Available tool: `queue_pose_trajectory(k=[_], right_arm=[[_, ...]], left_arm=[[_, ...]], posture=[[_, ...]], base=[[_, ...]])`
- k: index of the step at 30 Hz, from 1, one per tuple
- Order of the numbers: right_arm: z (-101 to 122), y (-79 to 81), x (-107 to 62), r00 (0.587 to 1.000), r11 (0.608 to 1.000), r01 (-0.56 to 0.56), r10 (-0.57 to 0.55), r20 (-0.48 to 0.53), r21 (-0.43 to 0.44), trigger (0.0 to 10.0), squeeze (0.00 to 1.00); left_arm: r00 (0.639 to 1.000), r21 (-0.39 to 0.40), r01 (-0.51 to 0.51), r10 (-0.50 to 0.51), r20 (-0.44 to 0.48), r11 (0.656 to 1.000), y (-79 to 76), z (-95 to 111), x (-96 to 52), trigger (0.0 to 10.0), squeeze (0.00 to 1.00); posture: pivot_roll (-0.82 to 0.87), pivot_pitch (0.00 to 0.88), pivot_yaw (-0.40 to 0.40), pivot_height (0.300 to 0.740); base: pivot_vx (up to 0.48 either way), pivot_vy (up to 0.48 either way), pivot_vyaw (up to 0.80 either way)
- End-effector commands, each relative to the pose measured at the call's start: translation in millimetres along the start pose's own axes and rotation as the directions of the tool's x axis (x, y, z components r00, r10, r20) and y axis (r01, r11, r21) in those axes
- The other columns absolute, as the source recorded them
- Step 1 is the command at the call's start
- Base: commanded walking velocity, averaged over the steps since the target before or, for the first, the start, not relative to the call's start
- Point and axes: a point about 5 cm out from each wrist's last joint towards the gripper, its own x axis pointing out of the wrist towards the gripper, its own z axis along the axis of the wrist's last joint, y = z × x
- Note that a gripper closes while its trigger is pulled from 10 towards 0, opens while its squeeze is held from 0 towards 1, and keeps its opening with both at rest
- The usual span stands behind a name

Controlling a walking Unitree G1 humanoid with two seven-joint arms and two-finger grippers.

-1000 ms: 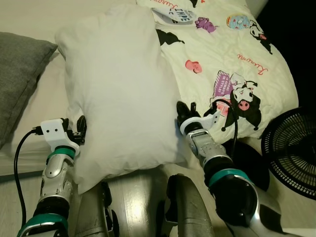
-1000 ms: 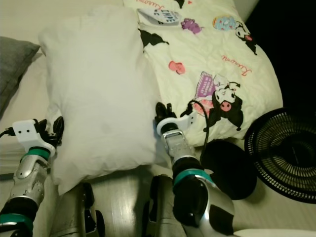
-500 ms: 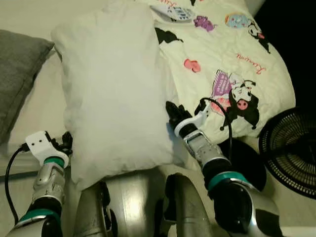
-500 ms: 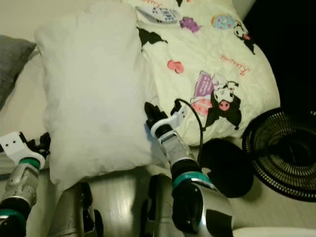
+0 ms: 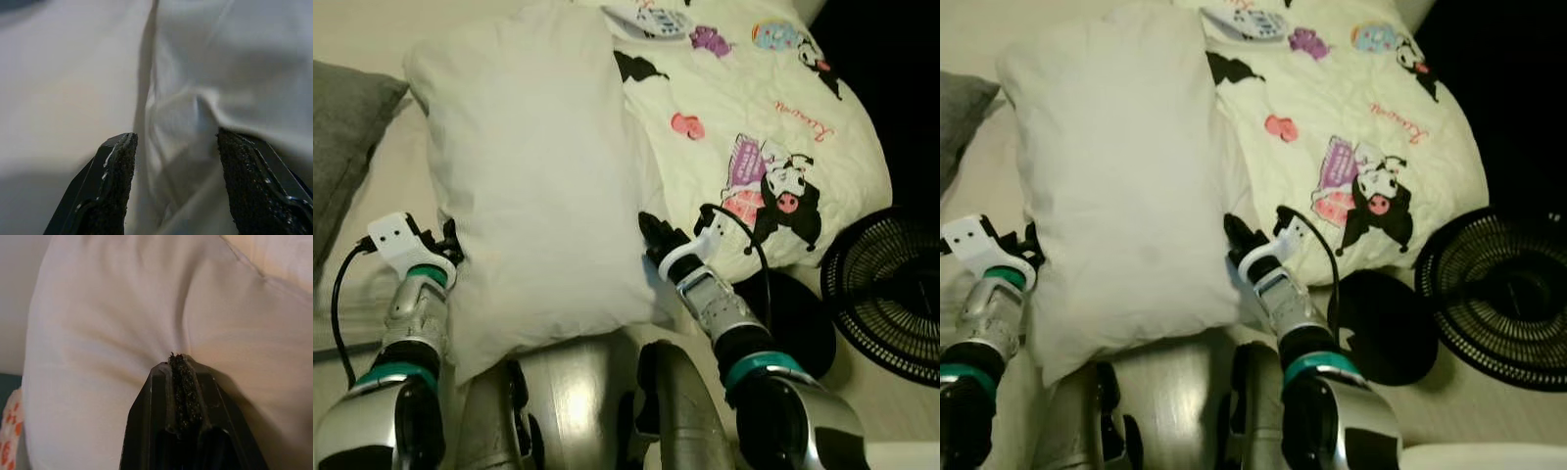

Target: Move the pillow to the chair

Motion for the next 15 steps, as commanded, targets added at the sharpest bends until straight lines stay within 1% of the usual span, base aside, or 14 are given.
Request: queue_pose_trajectory(k=[1, 2, 3, 4, 6, 7, 9, 10, 12, 13, 15], right_arm=[[-17, -7.8, -6.2, 0.998, 0.999, 0.04, -0.04, -0.042, 0.006, 10.0, 0.86], [-18, -7.4, -6.3, 0.998, 0.999, 0.038, -0.038, -0.043, 0.006, 10.0, 0.86], [-21, -6.5, -6.5, 0.998, 0.999, 0.032, -0.032, -0.053, 0.001, 10.0, 0.72], [-24, -5.8, -6.7, 0.998, 1.0, 0.028, -0.028, -0.061, -0.003, 10.0, 0.72], [-33, -3.1, -7.1, 0.995, 1.0, 0.013, -0.014, -0.095, -0.014, 10.0, 0.67], [-40, -0.3, -6.9, 0.993, 1.0, -0.001, -0.001, -0.122, -0.014, 10.0, 0.6], [-47, 3.0, -6.8, 0.989, 1.0, -0.015, 0.013, -0.149, -0.013, 10.0, 0.6], [-52, 6.3, -6.3, 0.986, 0.999, -0.03, 0.028, -0.165, -0.011, 10.0, 0.31], [-55, 8.5, -6.0, 0.984, 0.999, -0.039, 0.037, -0.175, -0.01, 10.0, 0.31], [-62, 14.6, -5.3, 0.977, 0.998, -0.066, 0.065, -0.201, 0.003, 10.0, 0.0], [-76, 29.6, -4.5, 0.956, 0.99, -0.138, 0.142, -0.258, 0.033, 10.0, 0.0]], left_arm=[[0.996, 0.033, 0.048, -0.046, -0.073, 0.998, -6.7, -13, -2.1, 10.0, 0.0], [0.995, 0.042, 0.061, -0.057, -0.081, 0.997, -8.8, -14, -1.9, 10.0, 0.0], [0.993, 0.054, 0.072, -0.067, -0.097, 0.996, -10.6, -18, -3.2, 10.0, 0.0], [0.992, 0.06, 0.079, -0.072, -0.108, 0.995, -11.8, -21, -4.1, 10.0, 0.0], [0.987, 0.071, 0.091, -0.081, -0.136, 0.993, -12.7, -29, -7.7, 10.0, 0.0], [0.985, 0.077, 0.097, -0.084, -0.151, 0.992, -12.6, -34, -9.8, 10.0, 0.0], [0.982, 0.084, 0.102, -0.087, -0.166, 0.991, -12.3, -38, -11.8, 10.0, 0.0], [0.981, 0.083, 0.101, -0.085, -0.174, 0.991, -11.2, -40, -13.0, 10.0, 0.0], [0.981, 0.083, 0.099, -0.083, -0.178, 0.992, -10.4, -41, -13.6, 10.0, 0.0], [0.979, 0.075, 0.1, -0.085, -0.188, 0.992, -9.9, -43, -14.7, 10.0, 0.0], [0.975, 0.048, 0.106, -0.095, -0.201, 0.993, -10.5, -46, -16.0, 10.0, 0.0]], posture=[[-0.14, 0.3, -0.082, 0.592], [-0.14, 0.302, -0.081, 0.592], [-0.14, 0.309, -0.078, 0.592], [-0.14, 0.309, -0.078, 0.592], [-0.14, 0.317, -0.076, 0.592], [-0.13, 0.322, -0.077, 0.592], [-0.13, 0.324, -0.077, 0.592], [-0.13, 0.326, -0.076, 0.592], [-0.13, 0.326, -0.076, 0.592], [-0.13, 0.323, -0.074, 0.592], [-0.13, 0.319, -0.072, 0.592]], base=[[0.0, 0.0, 0.0], [0.0, 0.0, 0.0], [0.0, 0.0, 0.0], [0.0, 0.0, 0.0], [0.0, 0.0, 0.0], [0.0, 0.0, 0.0], [0.0, 0.0, 0.0], [0.0, 0.0, 0.0], [0.0, 0.0, 0.0], [0.0, 0.0, 0.0], [0.0, 0.0, 0.0]])
